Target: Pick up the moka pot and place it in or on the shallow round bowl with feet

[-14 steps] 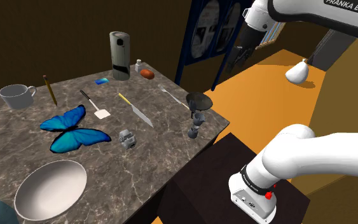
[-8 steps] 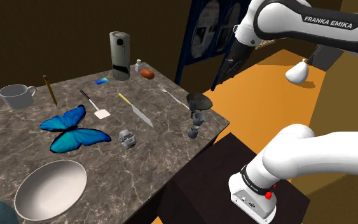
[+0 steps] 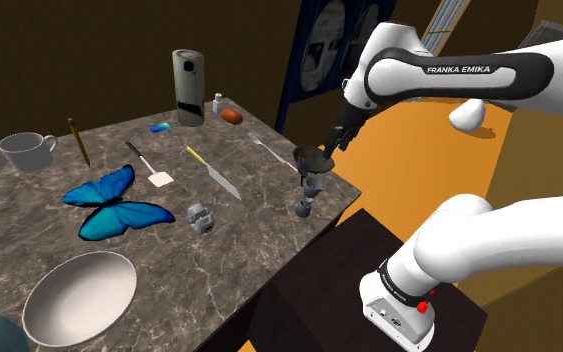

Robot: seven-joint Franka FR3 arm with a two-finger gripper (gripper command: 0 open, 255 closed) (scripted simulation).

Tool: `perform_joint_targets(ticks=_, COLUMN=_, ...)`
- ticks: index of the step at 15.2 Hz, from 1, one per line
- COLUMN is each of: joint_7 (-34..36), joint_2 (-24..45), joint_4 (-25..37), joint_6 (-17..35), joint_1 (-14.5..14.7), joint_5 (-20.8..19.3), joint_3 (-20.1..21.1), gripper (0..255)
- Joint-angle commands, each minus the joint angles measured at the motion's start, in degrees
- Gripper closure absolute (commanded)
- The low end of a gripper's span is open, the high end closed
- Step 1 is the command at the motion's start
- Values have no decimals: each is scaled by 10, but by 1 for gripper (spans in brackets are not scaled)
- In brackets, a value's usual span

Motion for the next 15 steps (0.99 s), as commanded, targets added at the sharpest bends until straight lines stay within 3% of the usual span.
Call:
perform_joint_targets(ticks=1, joint_7=-8, joint_2=23, joint_4=-24, joint_6=41, joint_1=5, joint_5=10, joint_3=-7, gripper=0)
perform_joint_targets(ticks=6, joint_7=-30, joint_2=100, joint_4=-64, joint_6=140, joint_1=29, joint_5=45, joint_3=-21, gripper=0)
perform_joint_targets(ticks=15, joint_7=-44, joint_2=159, joint_4=-96, joint_6=229, joint_1=44, joint_5=67, joint_3=-24, gripper=0)
